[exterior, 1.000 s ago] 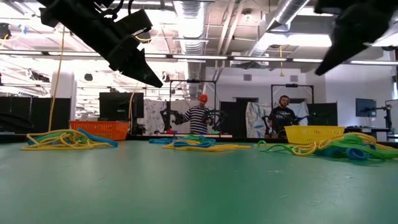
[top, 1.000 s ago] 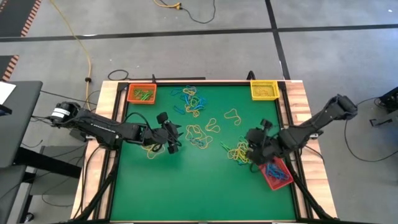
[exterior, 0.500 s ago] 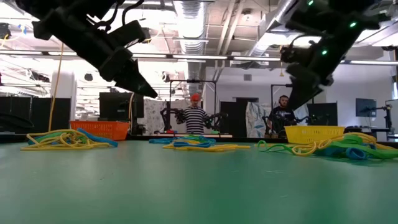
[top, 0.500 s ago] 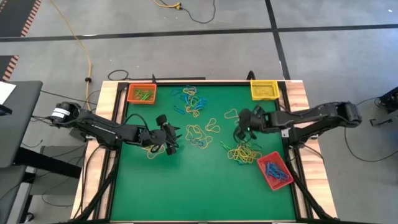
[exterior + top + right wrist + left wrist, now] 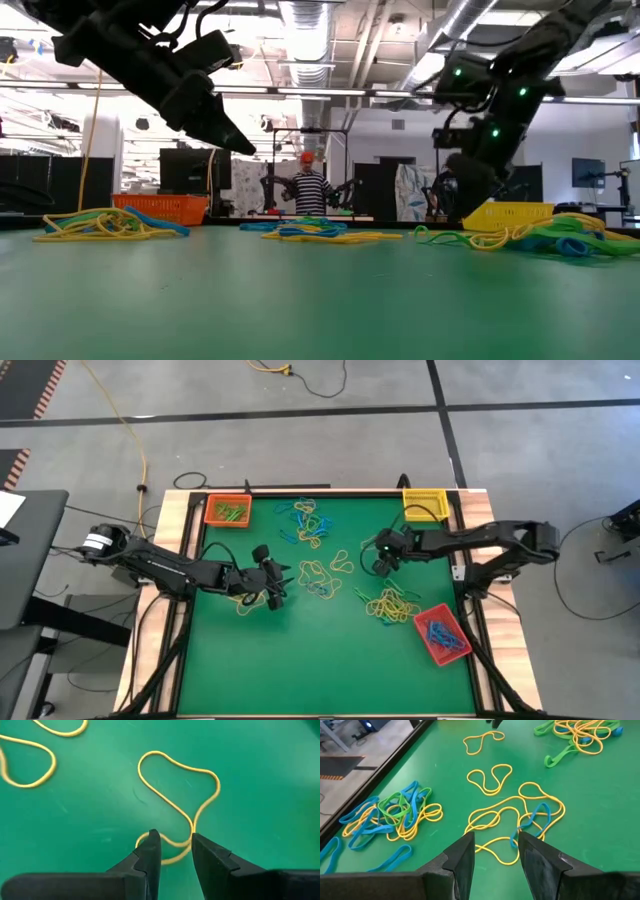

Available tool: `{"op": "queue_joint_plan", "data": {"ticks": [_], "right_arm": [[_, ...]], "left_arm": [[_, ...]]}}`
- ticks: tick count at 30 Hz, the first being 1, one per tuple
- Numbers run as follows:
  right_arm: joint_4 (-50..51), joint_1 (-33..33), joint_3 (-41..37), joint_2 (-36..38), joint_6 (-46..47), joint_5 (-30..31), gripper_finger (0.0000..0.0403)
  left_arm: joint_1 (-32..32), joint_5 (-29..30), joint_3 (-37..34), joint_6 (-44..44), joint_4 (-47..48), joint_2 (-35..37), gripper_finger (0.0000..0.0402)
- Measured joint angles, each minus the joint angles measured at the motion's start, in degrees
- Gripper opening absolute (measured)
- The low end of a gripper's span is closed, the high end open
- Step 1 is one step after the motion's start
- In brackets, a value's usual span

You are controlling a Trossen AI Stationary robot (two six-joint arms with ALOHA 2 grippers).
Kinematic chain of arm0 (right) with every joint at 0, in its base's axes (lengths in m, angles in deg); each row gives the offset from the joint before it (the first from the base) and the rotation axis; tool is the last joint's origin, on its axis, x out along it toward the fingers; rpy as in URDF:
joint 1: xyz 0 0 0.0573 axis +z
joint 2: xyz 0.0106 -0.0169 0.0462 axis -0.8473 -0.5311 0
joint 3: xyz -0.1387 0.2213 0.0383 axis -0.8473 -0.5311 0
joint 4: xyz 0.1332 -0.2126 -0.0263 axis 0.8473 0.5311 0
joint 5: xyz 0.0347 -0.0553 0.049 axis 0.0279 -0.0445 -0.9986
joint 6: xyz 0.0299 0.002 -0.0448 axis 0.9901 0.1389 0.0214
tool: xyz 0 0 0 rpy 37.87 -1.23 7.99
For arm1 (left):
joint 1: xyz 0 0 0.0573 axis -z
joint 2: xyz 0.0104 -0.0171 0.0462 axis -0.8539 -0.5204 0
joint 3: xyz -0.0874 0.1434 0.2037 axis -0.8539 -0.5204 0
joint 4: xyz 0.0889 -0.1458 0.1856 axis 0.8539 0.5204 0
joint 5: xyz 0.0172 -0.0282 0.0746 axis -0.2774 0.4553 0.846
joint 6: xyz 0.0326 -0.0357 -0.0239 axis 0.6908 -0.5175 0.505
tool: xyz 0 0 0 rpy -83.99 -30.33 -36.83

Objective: Sort rubber bands into baskets
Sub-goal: Put the yellow rubber band into the yellow bin

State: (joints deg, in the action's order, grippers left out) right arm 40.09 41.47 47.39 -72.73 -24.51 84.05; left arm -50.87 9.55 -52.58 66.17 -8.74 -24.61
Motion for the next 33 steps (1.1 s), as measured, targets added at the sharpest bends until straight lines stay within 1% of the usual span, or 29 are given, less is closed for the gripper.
{"op": "queue_joint_plan", "data": {"ticks": [4, 10, 13, 15, 18, 19, 26, 30, 33], "right_arm": [[-3.69, -0.99, 0.01, -3.97, -1.7, -0.11, 0.0138], [-5.34, -3.5, 0.24, -8.63, -2.55, 0.02, 0.0137], [-6.06, -3.86, 0.22, -8.97, -3.14, 0.03, 0.0118], [-6.23, -3.96, 0.15, -8.55, -3.96, 0.15, 0.0088], [-6.15, -4.0, 0.09, -7.59, -5.48, 0.35, 0.0027], [-6.09, -4.0, 0.05, -7.22, -6.01, 0.23, 0.0017], [-5.64, -4.36, -0.07, -3.9, -6.24, 0.19, 0.0011], [-5.62, -4.33, -0.07, -0.15, -6.27, 1.08, 0.0011], [-4.9, -4.65, -0.07, 2.24, -6.09, 0.28, 0.0011]], "left_arm": [[0.0, -0.07, 0.0, -0.14, 0.09, 0.0, 0.0142], [0.0, -0.98, 0.0, -0.26, 0.14, 0.0, 0.0142], [0.0, -1.0, 0.0, -0.26, 0.2, 0.0, 0.0142], [0.0, -1.0, -0.02, -0.25, 0.27, 0.0, 0.0142], [0.0, -1.0, 0.0, -0.15, 0.31, 0.0, 0.0142], [0.0, -1.0, 0.0, -0.15, 0.31, 0.0, 0.0142], [0.04, -1.0, 0.0, -0.2, 0.31, 0.0, 0.0142], [0.04, -0.98, 0.0, -0.33, 0.31, 0.0, 0.0142], [0.04, -0.98, 0.0, -0.35, 0.31, 0.0, 0.0142]]}}
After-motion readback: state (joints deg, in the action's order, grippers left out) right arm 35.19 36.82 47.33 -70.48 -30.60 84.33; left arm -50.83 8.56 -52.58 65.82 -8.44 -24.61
